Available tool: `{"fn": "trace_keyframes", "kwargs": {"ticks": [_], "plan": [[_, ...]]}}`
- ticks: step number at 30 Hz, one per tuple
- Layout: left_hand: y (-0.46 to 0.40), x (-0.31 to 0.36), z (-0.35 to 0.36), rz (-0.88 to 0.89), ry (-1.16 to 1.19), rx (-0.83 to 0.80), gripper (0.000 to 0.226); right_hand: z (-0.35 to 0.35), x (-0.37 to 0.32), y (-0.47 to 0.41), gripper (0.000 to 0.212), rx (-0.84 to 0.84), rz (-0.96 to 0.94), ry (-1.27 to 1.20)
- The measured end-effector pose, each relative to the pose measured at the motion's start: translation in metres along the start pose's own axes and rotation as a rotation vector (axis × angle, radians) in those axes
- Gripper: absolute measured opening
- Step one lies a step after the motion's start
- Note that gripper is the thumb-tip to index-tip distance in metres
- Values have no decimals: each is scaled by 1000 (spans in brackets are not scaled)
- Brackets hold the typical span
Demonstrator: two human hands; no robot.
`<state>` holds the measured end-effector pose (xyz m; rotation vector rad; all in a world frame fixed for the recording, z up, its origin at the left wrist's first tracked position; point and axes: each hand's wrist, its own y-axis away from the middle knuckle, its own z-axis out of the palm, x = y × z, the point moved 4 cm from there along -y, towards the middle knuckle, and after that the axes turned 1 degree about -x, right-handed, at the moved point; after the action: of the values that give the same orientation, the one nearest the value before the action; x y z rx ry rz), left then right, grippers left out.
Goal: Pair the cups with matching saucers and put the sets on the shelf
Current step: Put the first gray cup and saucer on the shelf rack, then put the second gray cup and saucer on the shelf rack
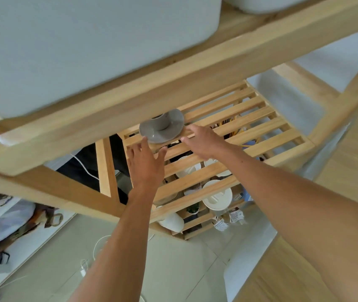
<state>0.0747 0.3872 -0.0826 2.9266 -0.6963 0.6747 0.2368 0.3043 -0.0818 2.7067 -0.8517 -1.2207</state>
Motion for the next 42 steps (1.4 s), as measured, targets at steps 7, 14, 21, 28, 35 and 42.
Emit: {"fn": "trace_keyframes", "kwargs": {"ticks": [7, 14, 21, 28, 35, 42], "plan": [[66, 15, -35, 72, 50, -103, 60, -9, -6, 81, 50, -6, 136, -259], [147, 11, -76, 143, 281, -226, 64, -3, -33, 194, 44, 107, 187, -362], [231, 9, -119, 325, 368, -288, 51, -4, -49, 329, 33, 321, 231, -550], [305, 42, -109, 446, 491, -468, 52, 8, -11, 458, 17, 605, 309, -757], [365, 84, -69, 586, 486, -560, 49, 6, 54, 553, 28, 938, 482, -870], [400, 126, -31, 571, 468, -707, 61, 6, 107, 578, 31, 966, 698, -803]]}}
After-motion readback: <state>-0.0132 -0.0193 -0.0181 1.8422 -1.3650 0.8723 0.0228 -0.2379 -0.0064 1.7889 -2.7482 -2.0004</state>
